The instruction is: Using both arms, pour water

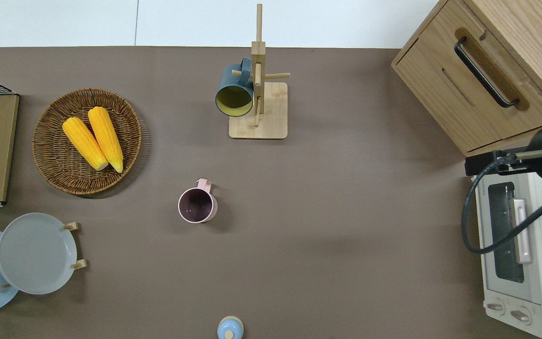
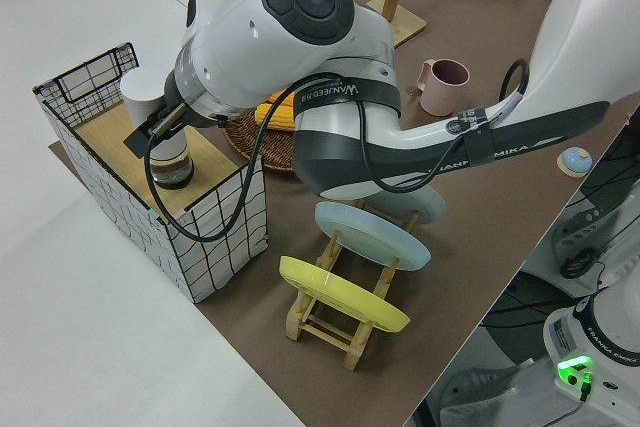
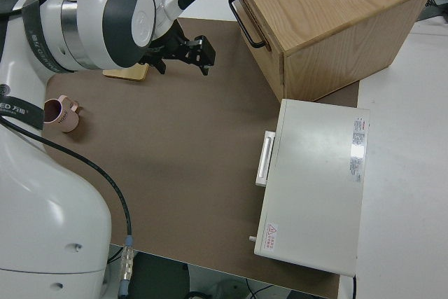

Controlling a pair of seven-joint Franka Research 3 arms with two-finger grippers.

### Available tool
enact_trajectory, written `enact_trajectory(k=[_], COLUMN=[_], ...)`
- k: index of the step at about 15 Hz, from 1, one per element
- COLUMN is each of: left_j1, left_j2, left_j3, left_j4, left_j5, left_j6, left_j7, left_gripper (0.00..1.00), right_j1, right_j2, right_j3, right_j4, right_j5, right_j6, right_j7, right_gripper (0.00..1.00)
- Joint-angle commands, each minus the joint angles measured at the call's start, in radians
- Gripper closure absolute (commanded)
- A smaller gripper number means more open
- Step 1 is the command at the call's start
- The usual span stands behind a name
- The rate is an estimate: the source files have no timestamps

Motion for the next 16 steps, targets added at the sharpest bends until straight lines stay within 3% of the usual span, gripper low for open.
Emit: enact_trajectory(k=[1,6,11,16], left_j1=[-0.001,0.000,-0.007,-0.200], left_j2=[-0.010,-0.053,-0.084,-0.225], left_j3=[0.034,0.039,0.033,0.036], left_j4=[0.050,0.053,0.133,0.133], left_j5=[0.054,0.175,0.328,0.490], left_j6=[-0.135,-0.251,-0.464,-0.791], left_j7=[-0.035,-0.121,-0.235,-0.513], left_gripper=[0.00,0.00,0.00,0.00], right_j1=[-0.004,-0.004,-0.004,-0.004], right_j2=[-0.018,-0.018,-0.018,-0.018], right_j3=[0.000,0.000,0.000,0.000], right_j4=[-0.016,-0.016,-0.016,-0.016], right_j5=[0.003,0.005,0.003,0.005], right_j6=[-0.004,-0.004,-0.004,-0.004], right_j7=[-0.016,-0.014,-0.016,-0.016], right_gripper=[0.009,0.009,0.009,0.009])
